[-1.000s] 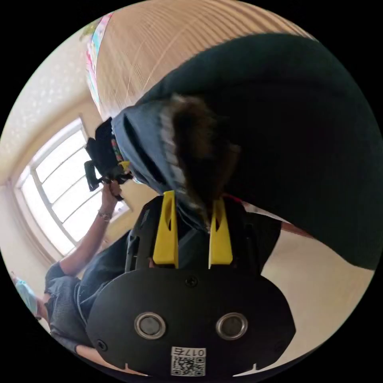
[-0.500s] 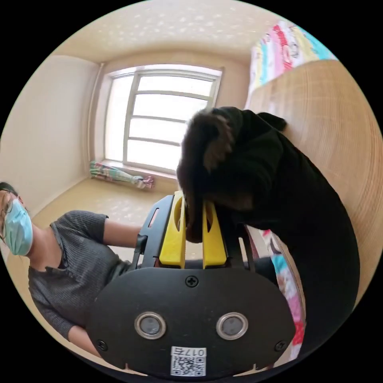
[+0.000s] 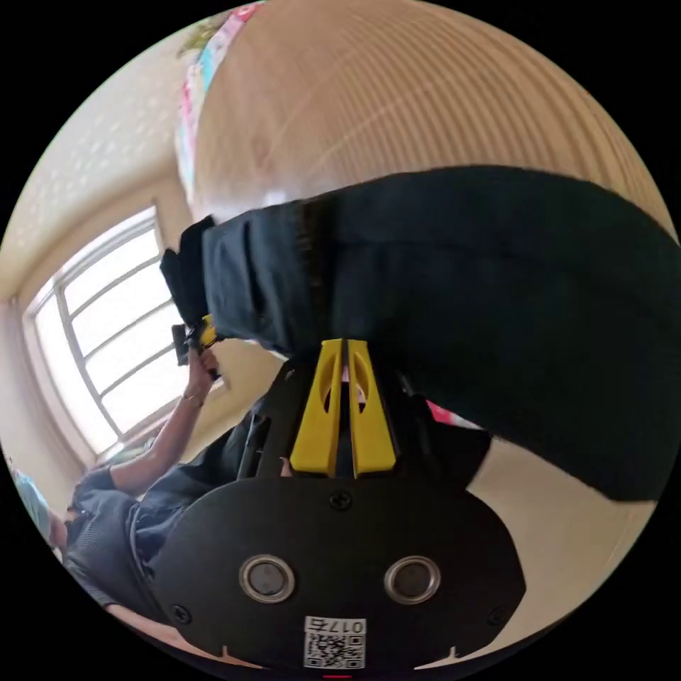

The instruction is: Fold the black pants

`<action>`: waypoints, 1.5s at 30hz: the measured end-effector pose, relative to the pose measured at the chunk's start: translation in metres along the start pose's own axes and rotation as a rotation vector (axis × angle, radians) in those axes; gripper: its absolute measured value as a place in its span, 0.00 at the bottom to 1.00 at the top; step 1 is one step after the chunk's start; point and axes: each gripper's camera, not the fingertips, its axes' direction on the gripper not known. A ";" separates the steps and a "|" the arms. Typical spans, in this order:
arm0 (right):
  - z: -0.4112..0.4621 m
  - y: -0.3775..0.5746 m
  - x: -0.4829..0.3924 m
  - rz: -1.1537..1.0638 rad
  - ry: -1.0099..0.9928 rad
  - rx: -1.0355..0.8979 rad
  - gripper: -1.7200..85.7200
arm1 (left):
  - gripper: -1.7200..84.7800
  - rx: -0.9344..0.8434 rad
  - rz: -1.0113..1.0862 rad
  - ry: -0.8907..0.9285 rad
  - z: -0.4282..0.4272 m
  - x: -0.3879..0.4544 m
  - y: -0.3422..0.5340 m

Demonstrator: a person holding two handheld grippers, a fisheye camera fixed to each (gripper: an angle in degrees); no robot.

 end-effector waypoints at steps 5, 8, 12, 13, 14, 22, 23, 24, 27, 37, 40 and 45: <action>-0.044 0.018 -0.046 -0.004 0.126 0.175 0.03 | 0.28 -0.180 0.112 0.056 0.065 0.029 -0.035; -0.037 0.009 -0.108 -0.164 0.092 0.242 0.02 | 0.23 -0.248 0.111 -0.085 0.088 0.041 -0.047; 0.044 -0.052 -0.141 0.011 0.403 0.025 0.02 | 0.14 -0.348 0.136 0.024 0.076 0.051 -0.060; 0.073 -0.069 -0.136 0.104 0.480 -0.057 0.02 | 0.14 -0.345 0.158 0.047 0.070 0.056 -0.059; 0.080 -0.075 -0.137 0.143 0.492 -0.057 0.02 | 0.13 -0.332 0.205 0.105 0.053 0.070 -0.055; 0.106 -0.119 -0.207 -0.148 -0.048 -0.076 0.02 | 0.11 -0.098 0.530 0.024 -0.065 0.228 0.014; 0.103 -0.120 -0.207 -0.165 -0.099 -0.075 0.02 | 0.11 -0.079 0.586 -0.047 -0.064 0.259 0.025; 0.094 -0.120 -0.201 -0.175 -0.188 -0.061 0.02 | 0.11 -0.085 0.653 -0.130 -0.051 0.290 0.036; 0.063 -0.116 -0.150 -0.097 -0.297 -0.062 0.02 | 0.13 -0.220 0.776 -0.261 0.027 0.340 0.057; -0.098 -0.005 0.079 0.089 -0.224 0.013 0.04 | 0.14 -0.375 0.581 -0.133 0.103 0.293 0.054; -0.129 -0.005 0.092 -0.019 -0.340 0.129 0.10 | 0.18 -0.171 0.333 -0.203 0.060 0.235 0.028; -0.118 -0.061 0.089 -0.115 -0.480 0.132 0.34 | 0.26 -0.067 -0.003 -0.180 0.044 0.135 -0.015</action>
